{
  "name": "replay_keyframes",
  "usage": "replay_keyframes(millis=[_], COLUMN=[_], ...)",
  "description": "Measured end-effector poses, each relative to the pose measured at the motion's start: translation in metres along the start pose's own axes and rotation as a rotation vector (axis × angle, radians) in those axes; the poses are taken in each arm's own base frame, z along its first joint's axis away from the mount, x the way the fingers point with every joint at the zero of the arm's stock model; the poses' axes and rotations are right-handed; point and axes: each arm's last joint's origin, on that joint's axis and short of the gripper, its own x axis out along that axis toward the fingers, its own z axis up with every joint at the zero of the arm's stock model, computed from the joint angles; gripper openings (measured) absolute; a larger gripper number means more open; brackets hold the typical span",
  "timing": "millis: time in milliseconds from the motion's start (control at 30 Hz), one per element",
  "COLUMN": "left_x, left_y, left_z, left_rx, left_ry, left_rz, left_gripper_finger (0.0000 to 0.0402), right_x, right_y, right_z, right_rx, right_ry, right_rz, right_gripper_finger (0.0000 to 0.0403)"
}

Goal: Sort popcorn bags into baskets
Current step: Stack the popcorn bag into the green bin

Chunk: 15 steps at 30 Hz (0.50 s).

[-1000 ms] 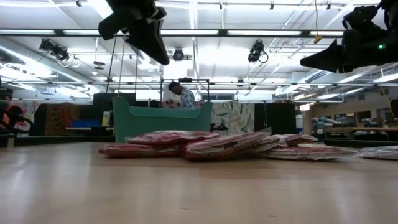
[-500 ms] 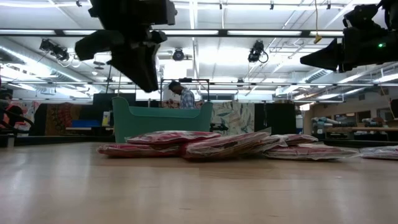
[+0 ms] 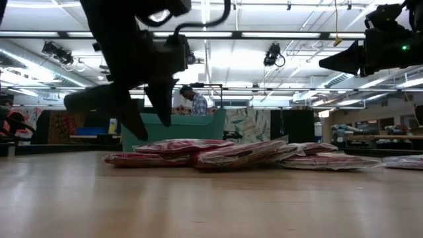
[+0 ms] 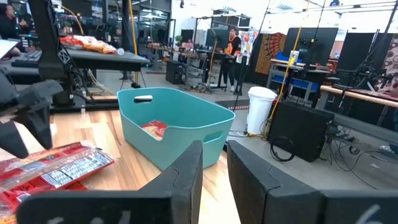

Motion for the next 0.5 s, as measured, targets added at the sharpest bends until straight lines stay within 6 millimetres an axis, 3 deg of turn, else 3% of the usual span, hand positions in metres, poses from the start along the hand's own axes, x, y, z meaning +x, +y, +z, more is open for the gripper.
replay_keyframes(millis=[500], left_x=[0.026], left_y=[0.002], left_z=[-0.011], left_rx=[0.063], left_ry=[0.033], left_rz=[-0.025], left_gripper_finger=[0.0226], right_x=[0.000], right_y=[0.000], right_z=[0.001], right_rx=[0.005], right_ry=[-0.005], right_rz=[-0.001], right_gripper_finger=[0.0080])
